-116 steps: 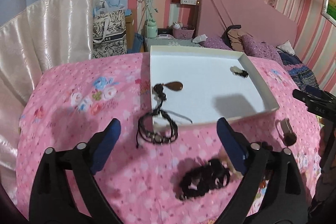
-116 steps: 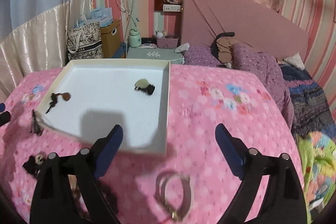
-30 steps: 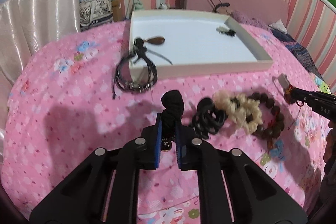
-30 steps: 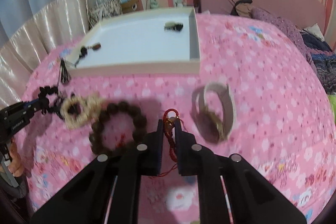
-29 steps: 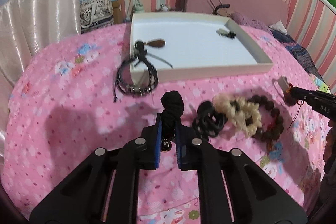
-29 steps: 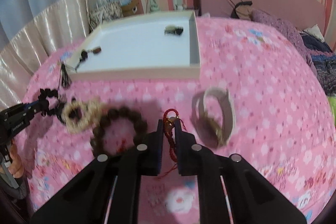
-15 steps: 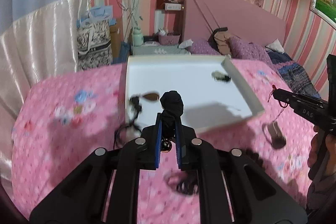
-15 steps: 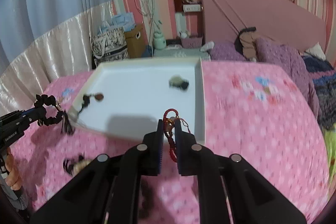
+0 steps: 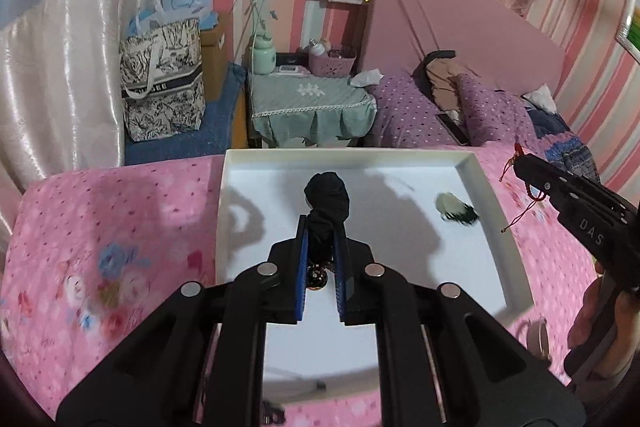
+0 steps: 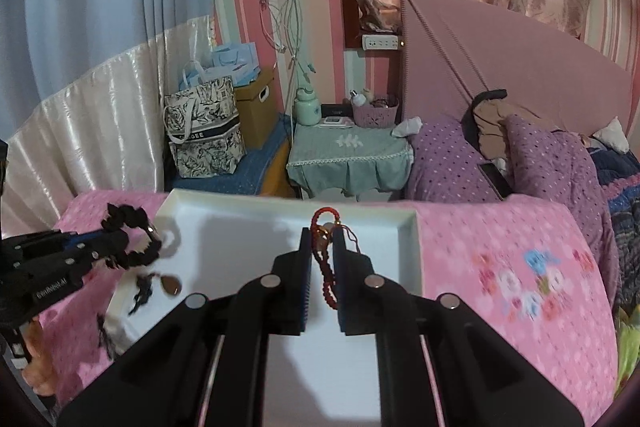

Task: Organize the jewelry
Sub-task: 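Carry the scrunchie and red charm over the white tray with both tools, then open both tools to drop the scrunchie and red charm into the tray, then withdraw both tools from the tray toward the remaining jewelry, then grasp the black claw hair clip with left tool while right tool grasps the wooden bead bracelet, then carry the claw clip and bead bracelet over the white tray with both tools, then open both tools to drop the claw clip and bead bracelet into the tray, then withdraw both tools from the tray toward the watch and red charm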

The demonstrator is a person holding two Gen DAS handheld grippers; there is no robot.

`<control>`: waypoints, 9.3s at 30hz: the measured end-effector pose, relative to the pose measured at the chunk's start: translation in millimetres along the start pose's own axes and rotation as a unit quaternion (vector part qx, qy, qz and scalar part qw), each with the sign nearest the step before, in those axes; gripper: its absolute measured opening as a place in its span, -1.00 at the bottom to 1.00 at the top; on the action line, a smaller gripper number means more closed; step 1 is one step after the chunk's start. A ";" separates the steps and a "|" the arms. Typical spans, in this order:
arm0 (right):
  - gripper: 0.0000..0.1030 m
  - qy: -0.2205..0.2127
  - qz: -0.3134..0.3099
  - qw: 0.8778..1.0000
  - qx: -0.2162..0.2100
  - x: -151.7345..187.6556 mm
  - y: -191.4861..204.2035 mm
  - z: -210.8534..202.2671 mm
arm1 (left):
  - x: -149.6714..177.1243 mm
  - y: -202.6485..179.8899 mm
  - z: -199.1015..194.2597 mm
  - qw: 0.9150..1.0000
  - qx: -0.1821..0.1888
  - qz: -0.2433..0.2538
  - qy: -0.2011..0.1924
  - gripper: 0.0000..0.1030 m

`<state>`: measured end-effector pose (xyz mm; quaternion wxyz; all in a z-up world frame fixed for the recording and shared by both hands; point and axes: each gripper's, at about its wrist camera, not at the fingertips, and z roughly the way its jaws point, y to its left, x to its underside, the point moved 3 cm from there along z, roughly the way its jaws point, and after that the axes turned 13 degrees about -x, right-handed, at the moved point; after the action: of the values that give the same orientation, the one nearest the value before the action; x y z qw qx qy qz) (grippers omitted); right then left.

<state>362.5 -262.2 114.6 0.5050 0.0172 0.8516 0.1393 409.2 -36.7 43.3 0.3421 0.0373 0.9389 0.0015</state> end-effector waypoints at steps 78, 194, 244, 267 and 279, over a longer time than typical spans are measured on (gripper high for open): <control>0.90 0.008 0.011 0.992 0.125 96.0 -20.0 -137.7 | 130.3 67.6 -136.8 0.992 -0.112 0.004 -0.066 0.94; -0.63 0.099 -0.009 0.995 -0.007 169.5 45.3 -85.2 | 181.4 18.2 -80.5 0.998 -0.012 0.067 -0.018 -0.32; -0.63 0.089 0.027 0.990 0.108 25.8 -49.4 90.5 | -8.9 -0.5 111.9 0.994 -0.041 0.015 0.103 -0.31; 0.00 0.116 0.036 0.988 0.099 33.7 -48.7 83.9 | -0.9 -6.2 100.2 0.993 -0.057 0.029 0.100 -0.20; 0.47 0.059 0.012 0.994 0.092 41.9 -31.5 -16.0 | 27.1 30.0 -21.3 0.996 -0.076 0.038 0.007 0.47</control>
<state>331.7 -288.9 77.9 0.4483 0.0655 0.8890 0.0668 377.0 -4.4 43.1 0.3372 0.0466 0.9363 0.0863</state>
